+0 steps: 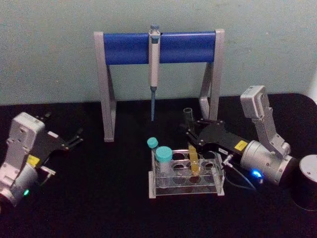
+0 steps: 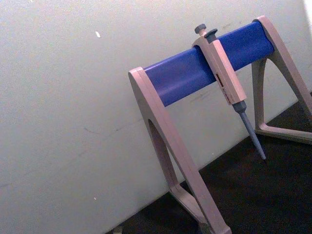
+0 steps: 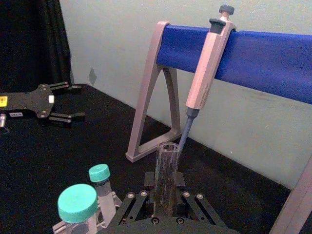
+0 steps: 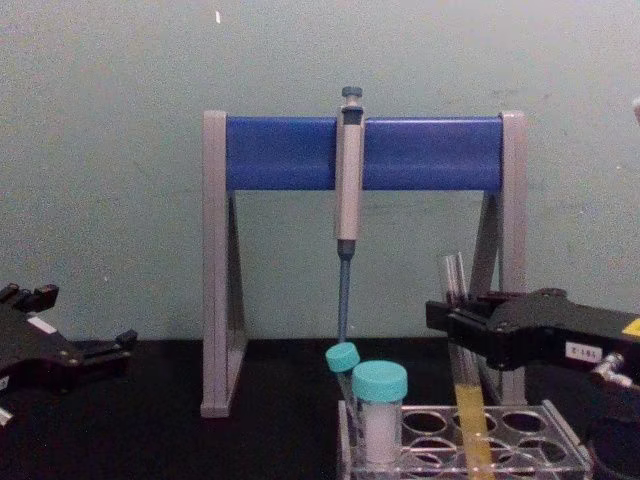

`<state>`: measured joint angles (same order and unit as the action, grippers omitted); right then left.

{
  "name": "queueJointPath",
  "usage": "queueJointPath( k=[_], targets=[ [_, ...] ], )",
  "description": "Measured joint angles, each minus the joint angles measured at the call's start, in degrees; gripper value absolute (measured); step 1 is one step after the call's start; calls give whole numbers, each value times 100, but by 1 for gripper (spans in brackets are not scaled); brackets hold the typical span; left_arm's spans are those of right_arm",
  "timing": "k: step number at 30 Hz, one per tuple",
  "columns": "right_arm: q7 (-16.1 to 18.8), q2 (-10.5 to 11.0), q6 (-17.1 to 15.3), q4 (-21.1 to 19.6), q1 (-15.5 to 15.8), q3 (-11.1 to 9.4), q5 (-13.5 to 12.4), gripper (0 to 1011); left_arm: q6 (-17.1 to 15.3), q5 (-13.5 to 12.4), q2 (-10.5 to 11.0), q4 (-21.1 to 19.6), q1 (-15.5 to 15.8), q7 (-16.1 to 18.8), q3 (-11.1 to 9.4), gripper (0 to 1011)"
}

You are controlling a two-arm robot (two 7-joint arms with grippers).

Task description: Pick up the test tube from the test tube rack, shake it, then place it back into the test tube rack.

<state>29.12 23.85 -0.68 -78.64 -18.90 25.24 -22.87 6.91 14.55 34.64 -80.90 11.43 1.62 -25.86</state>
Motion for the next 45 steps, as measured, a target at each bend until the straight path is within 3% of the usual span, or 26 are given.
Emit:
queueJointPath(
  k=[18, 28, 33, 37, 45],
  targets=[
    [209, 121, 358, -382, 217, -246, -403, 235, 0, 0, 0, 0, 0, 0, 0, 1001],
    [170, 201, 752, -744, 416, -507, -592, 235, 0, 0, 0, 0, 0, 0, 0, 1001],
    [34, 167, 947, -756, 471, -630, -586, 235, 0, 0, 0, 0, 0, 0, 0, 1001],
    [-104, 116, 1086, -709, 469, -704, -433, 235, 0, 0, 0, 0, 0, 0, 0, 1001],
    [-150, 17, 1165, -588, 410, -761, -268, 235, 0, 0, 0, 0, 0, 0, 0, 1001]
  ],
)
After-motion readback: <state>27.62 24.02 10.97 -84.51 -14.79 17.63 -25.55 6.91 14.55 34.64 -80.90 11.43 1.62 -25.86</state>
